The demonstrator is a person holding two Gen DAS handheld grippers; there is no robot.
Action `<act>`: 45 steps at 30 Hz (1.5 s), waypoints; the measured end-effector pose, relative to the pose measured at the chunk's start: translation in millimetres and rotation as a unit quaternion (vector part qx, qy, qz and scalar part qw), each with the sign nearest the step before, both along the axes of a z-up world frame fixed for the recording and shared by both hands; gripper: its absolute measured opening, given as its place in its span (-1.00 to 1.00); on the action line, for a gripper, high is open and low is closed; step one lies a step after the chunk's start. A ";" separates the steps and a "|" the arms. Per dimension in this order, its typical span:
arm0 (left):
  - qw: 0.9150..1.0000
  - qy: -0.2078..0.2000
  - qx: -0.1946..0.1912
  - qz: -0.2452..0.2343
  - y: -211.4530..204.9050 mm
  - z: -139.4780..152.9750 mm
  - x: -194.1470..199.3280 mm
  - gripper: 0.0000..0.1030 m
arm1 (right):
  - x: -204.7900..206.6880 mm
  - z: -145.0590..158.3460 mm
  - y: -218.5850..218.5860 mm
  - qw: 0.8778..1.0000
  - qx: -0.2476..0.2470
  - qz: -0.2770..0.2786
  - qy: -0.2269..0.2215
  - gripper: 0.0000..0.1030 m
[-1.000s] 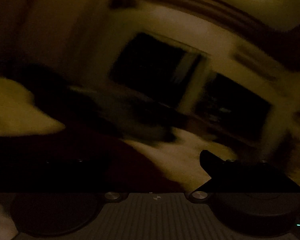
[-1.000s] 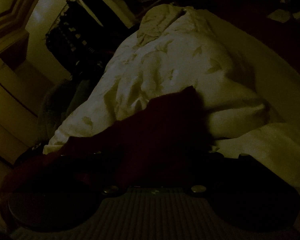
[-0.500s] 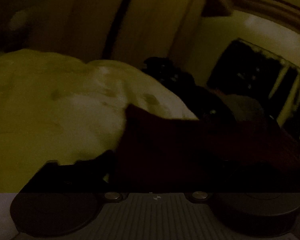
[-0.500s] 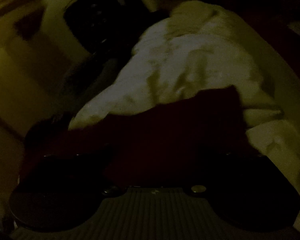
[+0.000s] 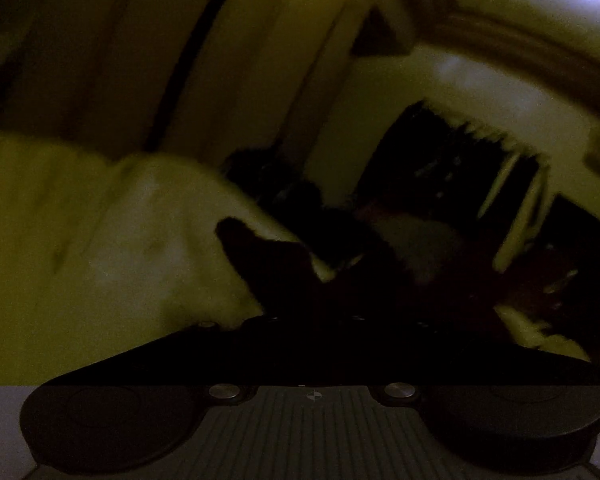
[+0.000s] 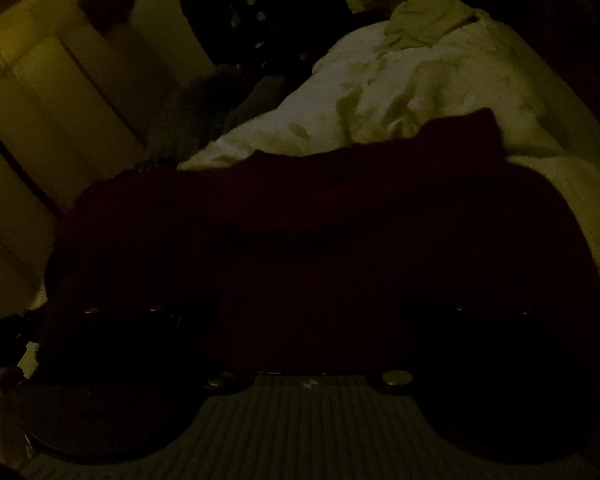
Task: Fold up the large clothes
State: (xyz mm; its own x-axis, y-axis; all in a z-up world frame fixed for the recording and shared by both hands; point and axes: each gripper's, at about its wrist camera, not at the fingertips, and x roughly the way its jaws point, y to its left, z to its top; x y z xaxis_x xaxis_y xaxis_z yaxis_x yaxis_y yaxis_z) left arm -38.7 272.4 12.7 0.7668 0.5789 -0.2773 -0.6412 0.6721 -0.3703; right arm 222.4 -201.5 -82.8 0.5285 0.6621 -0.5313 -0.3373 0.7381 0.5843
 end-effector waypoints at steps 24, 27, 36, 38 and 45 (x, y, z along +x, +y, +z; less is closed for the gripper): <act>0.863 0.065 -0.039 -0.500 -327.1 9.9 313.6 0.44 | 5.0 -22.2 -36.7 0.992 0.127 -0.027 0.003 0.88; 0.840 0.134 -0.111 -0.514 -329.3 -49.3 353.0 0.66 | 6.1 -23.7 -36.3 0.992 0.126 -0.030 0.004 0.88; 0.820 0.188 -0.177 -0.510 -280.3 -74.4 340.2 1.00 | 8.1 -28.2 -35.5 0.993 0.109 -0.039 0.007 0.82; 0.825 0.165 -0.155 -0.518 -263.7 -47.8 316.9 1.00 | 7.4 -28.6 -39.1 0.992 0.116 -0.044 0.009 0.80; 0.914 0.136 -0.039 -0.381 -197.2 -13.3 224.3 1.00 | 30.6 -12.9 -59.2 0.980 0.167 -0.101 0.049 0.80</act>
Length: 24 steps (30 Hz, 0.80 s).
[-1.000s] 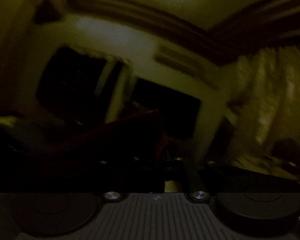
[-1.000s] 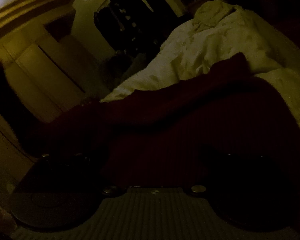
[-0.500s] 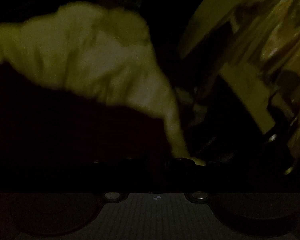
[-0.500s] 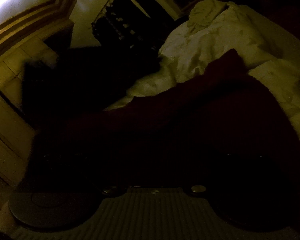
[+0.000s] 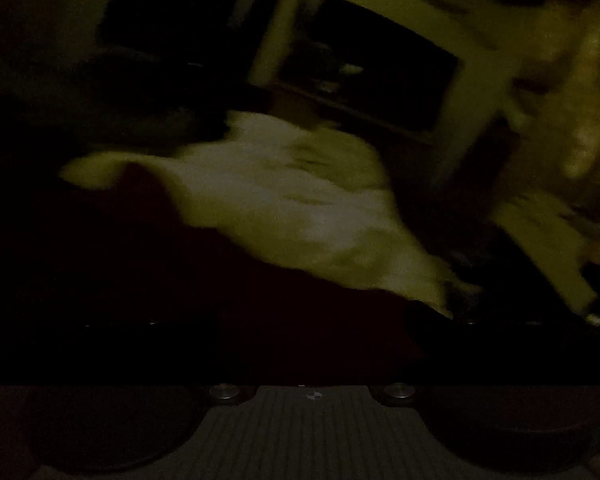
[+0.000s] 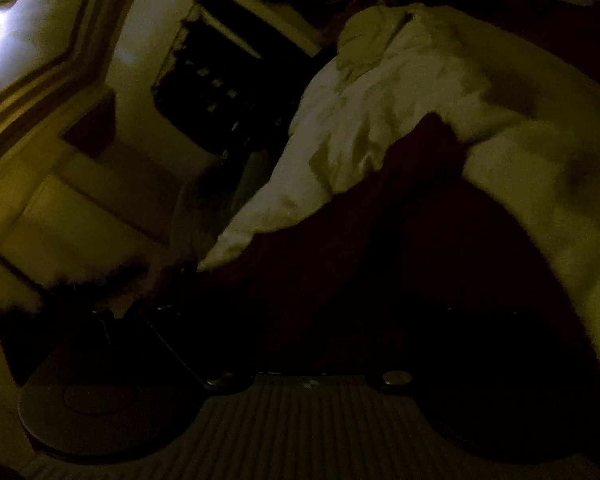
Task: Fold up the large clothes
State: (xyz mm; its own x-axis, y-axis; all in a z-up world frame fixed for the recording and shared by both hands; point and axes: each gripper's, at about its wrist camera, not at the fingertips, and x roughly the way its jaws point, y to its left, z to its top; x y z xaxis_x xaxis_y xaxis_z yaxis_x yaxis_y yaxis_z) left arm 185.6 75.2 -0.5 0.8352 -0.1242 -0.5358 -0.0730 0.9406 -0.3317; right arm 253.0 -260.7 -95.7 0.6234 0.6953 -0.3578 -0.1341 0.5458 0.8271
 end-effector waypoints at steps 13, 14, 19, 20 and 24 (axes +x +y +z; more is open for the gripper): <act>0.997 -0.048 -0.059 0.002 27.5 6.3 -55.0 1.00 | 60.1 -5.9 39.3 0.995 -0.079 0.037 0.052 -0.71; 0.997 -0.048 -0.059 0.005 27.8 6.4 -55.9 1.00 | 63.0 -7.9 41.2 0.995 -0.068 0.051 0.057 -0.75; 0.997 -0.060 -0.030 0.049 34.7 16.4 -70.7 1.00 | 54.0 22.3 25.2 0.998 -0.057 0.026 -0.011 -0.78; 0.996 -0.059 -0.014 0.061 34.9 18.2 -74.1 1.00 | 52.2 31.5 20.7 0.997 -0.064 0.009 -0.034 -0.78; 0.994 -0.053 0.050 0.085 30.5 21.6 -84.0 1.00 | 55.7 51.2 -5.8 0.991 -0.092 -0.063 -0.077 -0.78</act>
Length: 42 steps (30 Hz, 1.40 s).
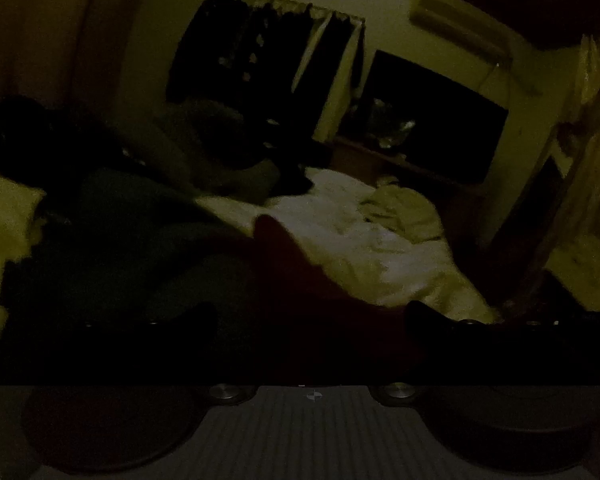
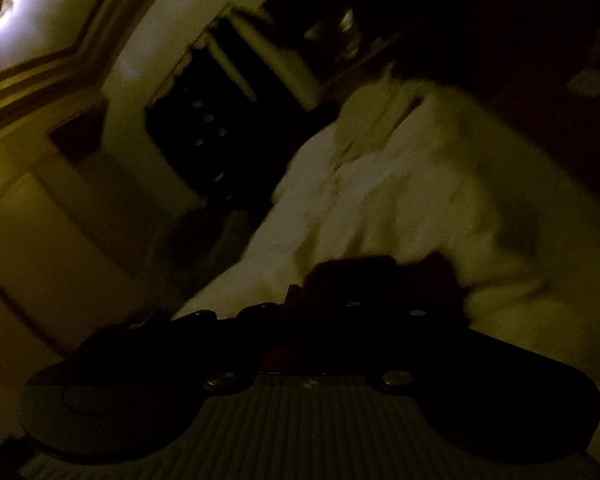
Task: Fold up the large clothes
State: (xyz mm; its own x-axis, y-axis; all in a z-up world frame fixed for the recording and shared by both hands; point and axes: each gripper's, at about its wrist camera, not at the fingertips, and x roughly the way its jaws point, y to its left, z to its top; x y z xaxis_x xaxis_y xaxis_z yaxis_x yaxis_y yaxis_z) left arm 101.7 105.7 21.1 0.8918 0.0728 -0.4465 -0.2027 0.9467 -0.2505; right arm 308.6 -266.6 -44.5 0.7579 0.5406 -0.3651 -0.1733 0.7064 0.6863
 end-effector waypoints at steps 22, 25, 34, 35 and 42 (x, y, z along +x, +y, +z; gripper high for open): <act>0.999 0.030 0.024 0.006 22.5 -5.5 -79.6 1.00 | -9.2 -48.2 9.1 0.996 -0.062 0.014 0.068 0.72; 0.999 0.036 -0.003 -0.013 31.8 -5.7 -99.1 1.00 | -36.5 -30.5 0.5 0.997 -0.063 0.034 0.039 0.71; 0.994 0.075 -0.045 -0.069 36.1 -36.2 -127.8 1.00 | -121.2 15.5 -52.3 0.987 -0.040 0.156 0.021 0.74; 0.993 0.085 -0.048 -0.070 35.9 -42.6 -127.7 1.00 | -127.8 17.4 -55.9 0.986 -0.048 0.159 0.022 0.74; 0.988 0.114 -0.058 -0.085 35.7 -64.6 -126.6 1.00 | -162.0 3.8 -70.5 0.971 -0.121 0.198 0.065 0.71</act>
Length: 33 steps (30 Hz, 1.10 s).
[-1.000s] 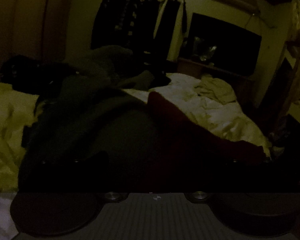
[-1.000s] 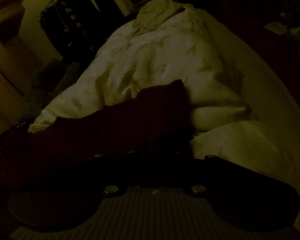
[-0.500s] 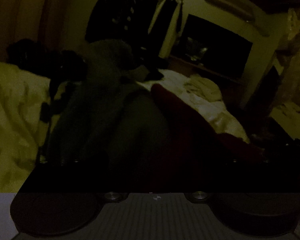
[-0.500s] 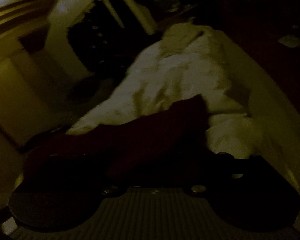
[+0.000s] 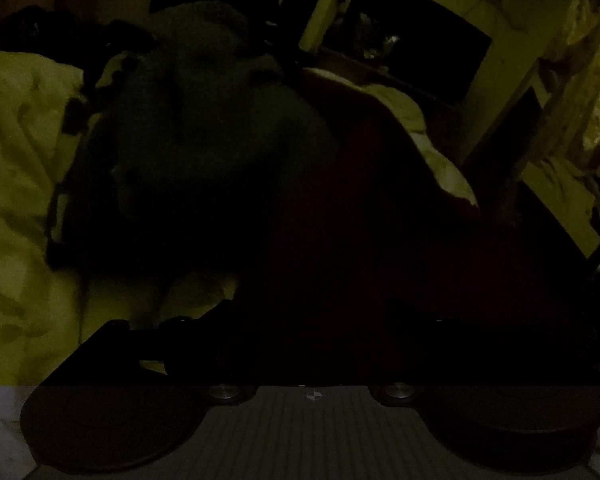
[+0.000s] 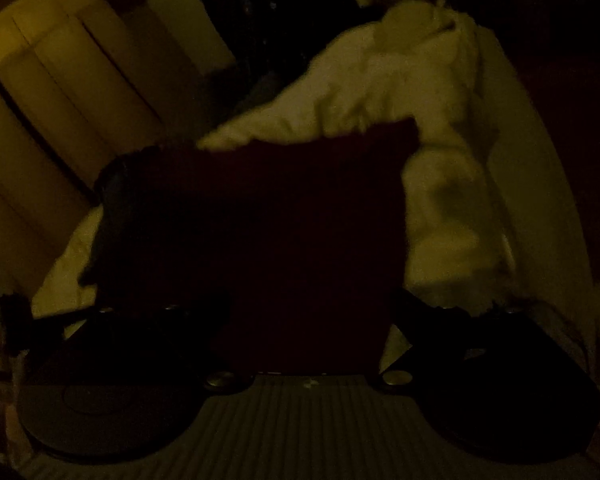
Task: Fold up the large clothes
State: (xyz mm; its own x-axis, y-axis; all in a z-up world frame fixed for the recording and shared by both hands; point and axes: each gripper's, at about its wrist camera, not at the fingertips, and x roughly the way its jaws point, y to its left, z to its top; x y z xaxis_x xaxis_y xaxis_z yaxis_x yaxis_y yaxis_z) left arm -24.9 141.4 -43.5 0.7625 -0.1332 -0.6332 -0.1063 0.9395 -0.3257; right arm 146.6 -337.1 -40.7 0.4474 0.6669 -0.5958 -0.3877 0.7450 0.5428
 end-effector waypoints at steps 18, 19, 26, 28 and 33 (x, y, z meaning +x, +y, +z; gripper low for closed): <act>0.999 0.008 -0.002 -0.041 -18.3 -6.1 1.0 0.67 | -24.8 -32.6 -3.6 0.995 0.043 0.070 0.057 0.52; 0.999 0.006 -0.004 -0.046 -18.5 -6.3 1.1 0.68 | -26.9 -32.3 -2.1 0.996 0.037 0.068 0.051 0.48; 0.998 -0.008 -0.022 -0.060 -16.3 -3.5 -1.4 0.50 | -26.0 -37.9 -13.5 0.997 0.040 0.017 0.057 -0.56; 0.997 -0.011 -0.037 -0.063 -13.7 -0.3 -2.3 0.49 | -24.1 -41.3 -19.4 0.996 0.053 0.009 0.065 -0.64; 0.997 -0.009 -0.023 -0.070 -16.6 10.8 -1.3 0.47 | -26.5 -40.9 -17.3 0.997 0.051 0.011 0.053 -0.71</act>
State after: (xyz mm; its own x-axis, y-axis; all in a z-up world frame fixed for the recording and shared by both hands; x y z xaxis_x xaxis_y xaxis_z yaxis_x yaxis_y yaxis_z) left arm -26.3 124.8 -32.6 0.7458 -0.2666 -0.6105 0.0303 0.9291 -0.3687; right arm 120.1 -354.4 -81.6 0.3704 0.7355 -0.5673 -0.3386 0.6756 0.6549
